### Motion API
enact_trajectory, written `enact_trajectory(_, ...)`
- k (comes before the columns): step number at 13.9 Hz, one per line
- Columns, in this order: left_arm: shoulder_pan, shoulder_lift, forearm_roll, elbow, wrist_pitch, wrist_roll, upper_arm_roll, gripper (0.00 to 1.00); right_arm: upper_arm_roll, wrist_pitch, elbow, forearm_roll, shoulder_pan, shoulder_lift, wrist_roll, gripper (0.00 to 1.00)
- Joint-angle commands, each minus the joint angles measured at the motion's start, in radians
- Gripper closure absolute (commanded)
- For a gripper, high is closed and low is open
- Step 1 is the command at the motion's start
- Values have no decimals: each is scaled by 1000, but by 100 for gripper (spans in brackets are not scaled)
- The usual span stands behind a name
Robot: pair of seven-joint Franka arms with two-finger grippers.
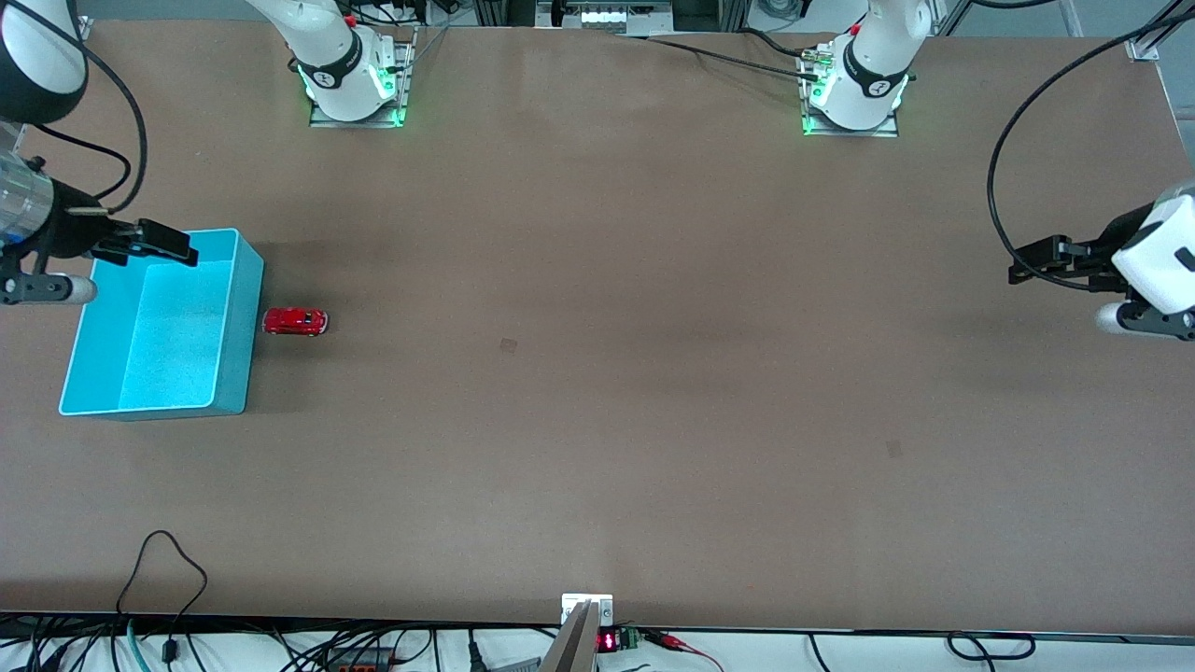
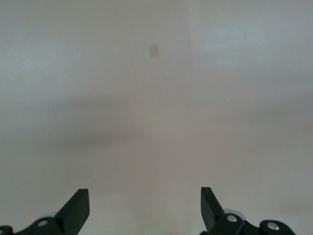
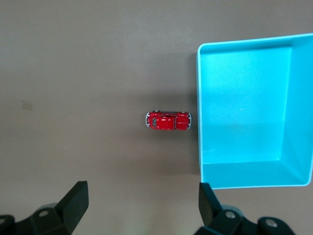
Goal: Wind red beetle toy and store in blue box
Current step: 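Lower the right gripper to the red car beside the cyan box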
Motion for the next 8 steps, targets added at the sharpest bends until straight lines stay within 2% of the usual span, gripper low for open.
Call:
enact_trajectory(1, -202, -146, -34, -195, 140, -9, 207, 0, 5, 16, 44, 17, 32, 50, -38, 0)
enact_trajectory(3, -210, -249, -46, -336, 201, -15, 219, 0, 5, 18, 57, 17, 37, 85, -178, 0)
enact_trajectory(4, -210, -266, -45, -363, 203, -15, 219, 0, 2, 19, 61, 19, 32, 101, -269, 0)
enact_trajectory(8, -204, -249, -45, -348, 163, -10, 219, 0, 2, 21, 115, 17, 32, 185, -499, 0)
